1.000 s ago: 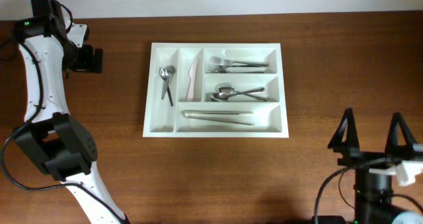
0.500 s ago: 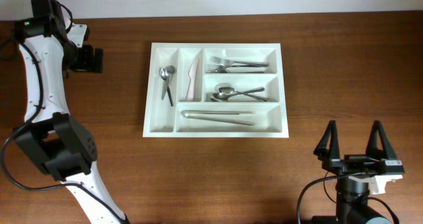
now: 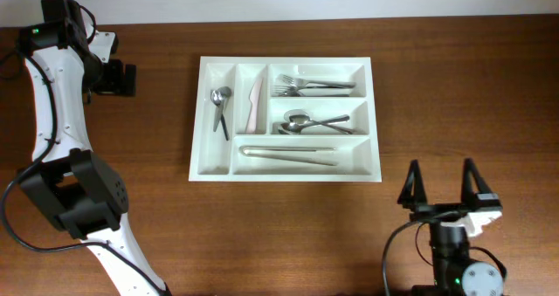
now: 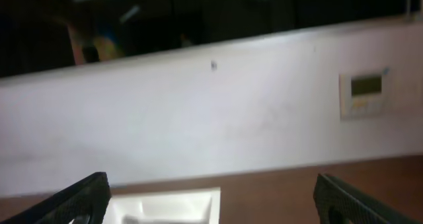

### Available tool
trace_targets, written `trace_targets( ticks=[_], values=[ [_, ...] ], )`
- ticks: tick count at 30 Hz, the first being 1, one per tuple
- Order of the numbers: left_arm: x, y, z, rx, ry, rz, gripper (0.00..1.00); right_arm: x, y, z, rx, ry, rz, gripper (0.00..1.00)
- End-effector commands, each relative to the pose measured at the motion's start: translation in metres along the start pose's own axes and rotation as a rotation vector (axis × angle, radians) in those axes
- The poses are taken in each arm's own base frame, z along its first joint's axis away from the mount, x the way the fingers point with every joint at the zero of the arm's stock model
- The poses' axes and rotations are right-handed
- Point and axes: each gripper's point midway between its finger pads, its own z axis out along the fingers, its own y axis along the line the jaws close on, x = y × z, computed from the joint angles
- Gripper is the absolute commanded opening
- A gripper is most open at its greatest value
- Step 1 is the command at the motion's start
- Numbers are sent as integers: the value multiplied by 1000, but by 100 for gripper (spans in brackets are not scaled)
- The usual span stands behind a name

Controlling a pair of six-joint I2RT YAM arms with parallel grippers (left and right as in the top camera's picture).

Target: Pack container

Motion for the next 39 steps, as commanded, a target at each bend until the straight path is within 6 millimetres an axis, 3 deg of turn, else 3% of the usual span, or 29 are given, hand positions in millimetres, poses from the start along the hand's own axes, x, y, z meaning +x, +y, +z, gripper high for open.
trace_targets(
  ticks=[1,13,39],
  values=[
    [-2,4,-1,-6,-8,-17,99,25,-1,-1,-12,46,7,99],
    [-2,4,-1,-6,-8,-17,99,102,-13,-14,36,329,24,99],
    [-2,4,-1,-6,-9,-16,99,101,-13,-14,38,329,24,99]
  ],
)
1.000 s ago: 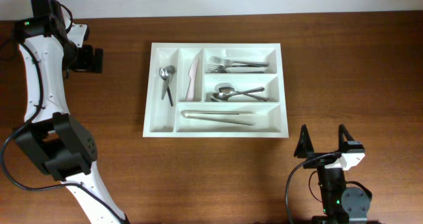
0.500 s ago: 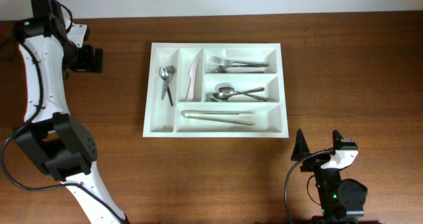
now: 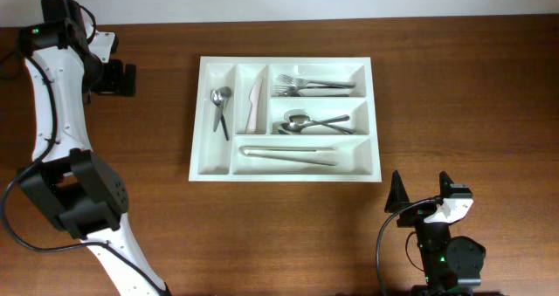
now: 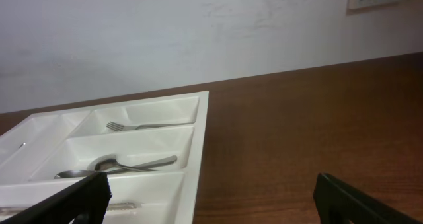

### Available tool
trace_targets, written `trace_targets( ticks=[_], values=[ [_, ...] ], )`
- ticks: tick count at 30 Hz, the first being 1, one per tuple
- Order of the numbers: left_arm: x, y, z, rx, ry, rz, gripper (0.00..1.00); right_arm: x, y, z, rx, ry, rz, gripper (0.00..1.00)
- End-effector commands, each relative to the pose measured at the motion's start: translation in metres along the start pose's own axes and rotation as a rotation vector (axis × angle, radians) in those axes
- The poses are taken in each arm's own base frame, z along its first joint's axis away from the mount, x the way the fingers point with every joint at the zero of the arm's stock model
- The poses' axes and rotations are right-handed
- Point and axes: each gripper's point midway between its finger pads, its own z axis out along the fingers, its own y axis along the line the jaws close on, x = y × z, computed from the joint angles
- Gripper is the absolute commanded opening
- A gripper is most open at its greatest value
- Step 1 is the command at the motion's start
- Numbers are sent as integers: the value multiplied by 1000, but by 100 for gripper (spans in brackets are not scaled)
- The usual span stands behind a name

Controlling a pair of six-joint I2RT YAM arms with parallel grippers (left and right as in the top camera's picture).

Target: Pack container

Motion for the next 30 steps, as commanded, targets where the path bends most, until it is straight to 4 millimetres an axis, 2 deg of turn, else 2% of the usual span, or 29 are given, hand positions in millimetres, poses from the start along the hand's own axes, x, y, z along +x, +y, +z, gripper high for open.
trace_targets(
  ticks=[1,13,16,19,22,30],
  values=[
    [-2,4,-1,-6,-8,-16,99,2,1,0,-7,3,5,99],
    [-3,3,-1,-5,-8,-13,99,2,1,0,-7,3,5,99],
    [-4,1,-8,-8,-23,-9,99,2,1,0,-7,3,5,99],
    [-10,-6,-30,-16,-68,8,99,2,1,0,-7,3,5,99],
    [-17,-19,-62,-24,-136,36,99,2,1,0,-7,3,5,98],
    [-24,-73,-153,-24,-334,145,99,2,1,0,-7,3,5,99]
  ],
)
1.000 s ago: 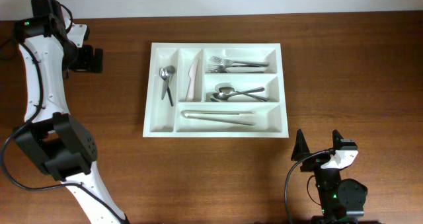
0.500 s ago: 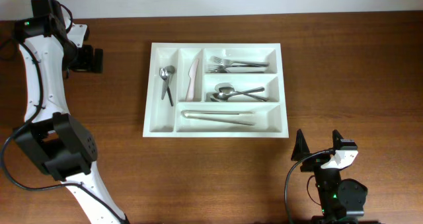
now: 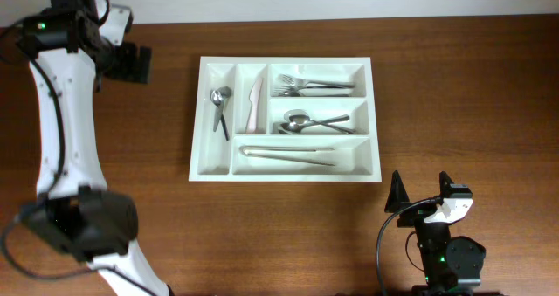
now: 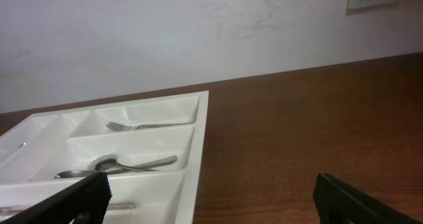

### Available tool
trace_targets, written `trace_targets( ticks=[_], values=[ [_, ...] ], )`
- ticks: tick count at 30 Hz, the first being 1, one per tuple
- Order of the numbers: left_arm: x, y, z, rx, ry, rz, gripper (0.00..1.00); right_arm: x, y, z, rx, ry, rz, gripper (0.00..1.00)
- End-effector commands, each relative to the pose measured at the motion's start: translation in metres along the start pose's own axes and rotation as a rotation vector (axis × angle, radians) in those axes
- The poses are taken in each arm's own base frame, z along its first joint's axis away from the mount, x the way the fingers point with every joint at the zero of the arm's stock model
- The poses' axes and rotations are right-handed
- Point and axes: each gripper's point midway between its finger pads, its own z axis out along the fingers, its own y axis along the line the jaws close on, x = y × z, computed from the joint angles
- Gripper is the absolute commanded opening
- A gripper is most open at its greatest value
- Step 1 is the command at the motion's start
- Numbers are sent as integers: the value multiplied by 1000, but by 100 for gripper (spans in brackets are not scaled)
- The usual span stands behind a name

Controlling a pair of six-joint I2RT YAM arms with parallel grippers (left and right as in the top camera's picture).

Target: Pack container

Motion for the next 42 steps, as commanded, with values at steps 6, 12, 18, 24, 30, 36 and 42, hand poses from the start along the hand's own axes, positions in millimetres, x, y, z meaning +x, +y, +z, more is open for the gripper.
trace_targets(
  ticks=[6,12,18,24,30,36,42],
  values=[
    [-24,-52,-110,8,-246,98,99,2,1,0,-7,3,5,99],
    [-11,-79,-157,33,-323,152,99,2,1,0,-7,3,5,99],
    [7,-98,-185,62,-428,185,99,2,1,0,-7,3,5,99],
    [15,-113,-199,99,-710,116,99,2,1,0,-7,3,5,99],
    [52,-117,-181,122,-916,-5,99,2,1,0,-7,3,5,99],
    [102,-116,-149,81,-1019,-26,99,2,1,0,-7,3,5,99],
    [143,-109,-116,35,-1031,-56,99,2,1,0,-7,3,5,99]
  ],
)
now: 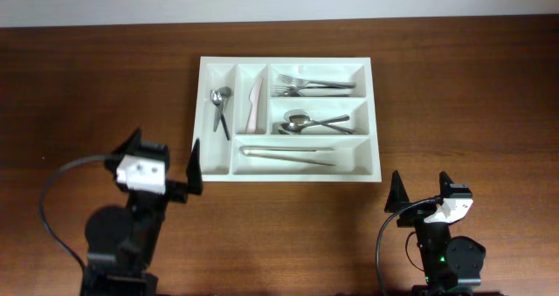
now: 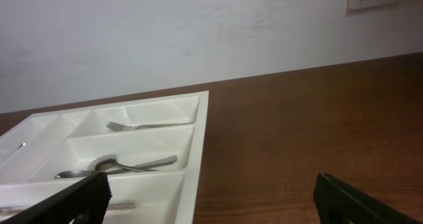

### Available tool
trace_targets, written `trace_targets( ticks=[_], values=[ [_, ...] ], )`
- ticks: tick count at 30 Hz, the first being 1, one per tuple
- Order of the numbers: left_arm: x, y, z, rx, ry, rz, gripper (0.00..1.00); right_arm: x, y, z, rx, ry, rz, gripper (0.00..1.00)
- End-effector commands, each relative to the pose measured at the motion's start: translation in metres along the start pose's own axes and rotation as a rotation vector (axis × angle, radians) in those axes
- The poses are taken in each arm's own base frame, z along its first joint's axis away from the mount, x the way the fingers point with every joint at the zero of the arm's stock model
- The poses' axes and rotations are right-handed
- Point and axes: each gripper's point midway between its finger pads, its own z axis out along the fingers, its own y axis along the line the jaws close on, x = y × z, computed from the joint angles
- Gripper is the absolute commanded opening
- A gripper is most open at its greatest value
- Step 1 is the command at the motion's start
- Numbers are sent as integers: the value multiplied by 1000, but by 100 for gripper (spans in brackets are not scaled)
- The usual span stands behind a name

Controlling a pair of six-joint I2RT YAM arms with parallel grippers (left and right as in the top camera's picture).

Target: Pack container

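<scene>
The white cutlery tray (image 1: 197,161) lies in the middle of the table. It holds a small spoon (image 1: 220,106), a pale knife (image 1: 254,102), forks (image 1: 310,86), spoons (image 1: 313,122) and long steel utensils (image 1: 288,154), each kind in its own compartment. My left gripper (image 1: 165,140) stands open by the tray's near left corner, holding nothing. My right gripper (image 1: 419,179) is open near the front edge, below the tray's near right corner. In the right wrist view the tray (image 2: 200,128) fills the left side, and the right gripper (image 2: 211,207) has only bare table between its fingers (image 2: 73,199).
Brown wooden table (image 1: 463,86) all round the tray. A pale wall (image 2: 198,39) rises behind the far edge, with a small wall panel at its upper right. No loose cutlery shows outside the tray.
My left arm was stretched to the table's far left corner; now it is folded at the near left with its gripper open beside the tray. The right arm and the tray's contents are unchanged.
At first my left arm reached to the far left corner and my right gripper pointed up at the wall. Then the right gripper was lower and tilted toward the tray. Later the left arm stood raised at the far left. It now sits folded at the near left.
</scene>
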Motion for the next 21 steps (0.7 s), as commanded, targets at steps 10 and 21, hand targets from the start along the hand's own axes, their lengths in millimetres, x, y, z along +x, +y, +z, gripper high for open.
trace_targets(
  ticks=[10,21],
  values=[
    [42,9,-30,-68,-123,-24,99,2,1,0,-7,3,4,99],
    [39,19,-47,-141,-261,-27,99,2,1,0,-7,3,4,99]
  ],
)
